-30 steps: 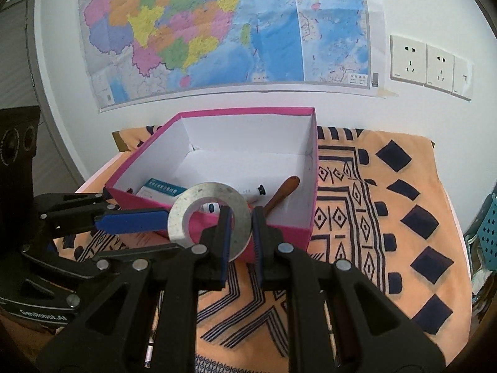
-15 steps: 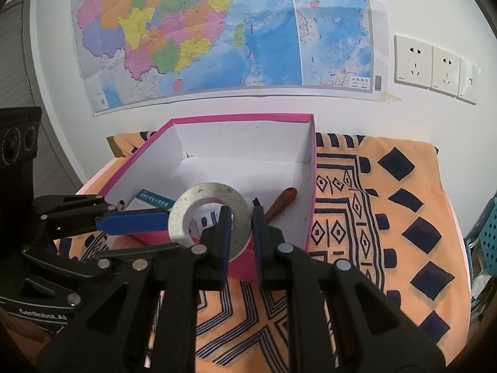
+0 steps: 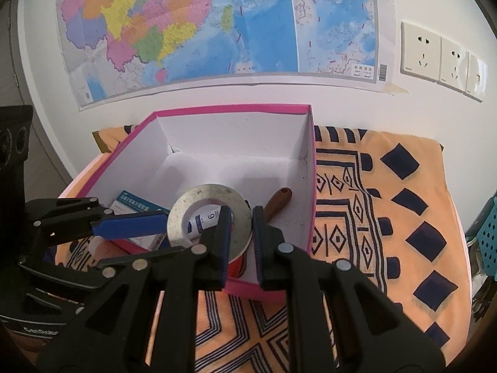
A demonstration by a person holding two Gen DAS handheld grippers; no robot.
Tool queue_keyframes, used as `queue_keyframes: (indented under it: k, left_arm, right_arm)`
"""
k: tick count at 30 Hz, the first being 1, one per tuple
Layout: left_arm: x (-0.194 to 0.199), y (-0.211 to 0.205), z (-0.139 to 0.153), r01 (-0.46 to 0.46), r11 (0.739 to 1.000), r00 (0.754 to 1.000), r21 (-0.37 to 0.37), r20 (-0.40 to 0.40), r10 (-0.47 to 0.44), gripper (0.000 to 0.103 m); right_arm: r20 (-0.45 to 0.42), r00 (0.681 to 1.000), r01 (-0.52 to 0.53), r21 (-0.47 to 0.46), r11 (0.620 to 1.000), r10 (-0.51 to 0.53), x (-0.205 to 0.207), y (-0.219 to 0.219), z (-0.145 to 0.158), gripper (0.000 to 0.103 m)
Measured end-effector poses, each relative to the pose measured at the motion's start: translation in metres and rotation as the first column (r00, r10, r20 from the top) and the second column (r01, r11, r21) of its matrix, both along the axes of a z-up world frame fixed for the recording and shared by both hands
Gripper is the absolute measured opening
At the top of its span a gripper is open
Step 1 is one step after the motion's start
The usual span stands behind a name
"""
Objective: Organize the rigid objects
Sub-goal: 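Lower the tape roll into the pink box and open the right gripper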
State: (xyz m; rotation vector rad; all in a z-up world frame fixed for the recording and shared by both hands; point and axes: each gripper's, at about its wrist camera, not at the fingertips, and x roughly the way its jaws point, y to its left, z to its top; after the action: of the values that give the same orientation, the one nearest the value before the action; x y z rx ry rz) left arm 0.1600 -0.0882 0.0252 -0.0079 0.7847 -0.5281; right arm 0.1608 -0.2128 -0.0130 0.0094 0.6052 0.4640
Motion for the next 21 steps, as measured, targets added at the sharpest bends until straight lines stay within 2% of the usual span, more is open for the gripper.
queue_keyframes:
  k: [9, 17, 21]
  left_arm:
    - [0.008, 0.002, -0.012, -0.019, 1.0, 0.999, -0.004, -0.042, 0.018, 0.034]
    - [-0.016, 0.021, 0.002, -0.052, 0.998, 0.998, 0.017, 0.045, 0.051, 0.041]
    - [-0.034, 0.036, 0.012, -0.072, 0.997, 0.993, 0.028, 0.1, 0.069, 0.047]
  right_arm:
    - [-0.037, 0.999, 0.027, -0.009, 1.0, -0.028, 0.012, -0.001, -0.007, 0.015]
    - [-0.026, 1.0, 0.013, 0.008, 1.0, -0.013, -0.006, -0.008, -0.008, 0.015]
    - [-0.035, 0.999, -0.03, 0.085, 0.996, 0.033, -0.025, -0.017, -0.008, 0.016]
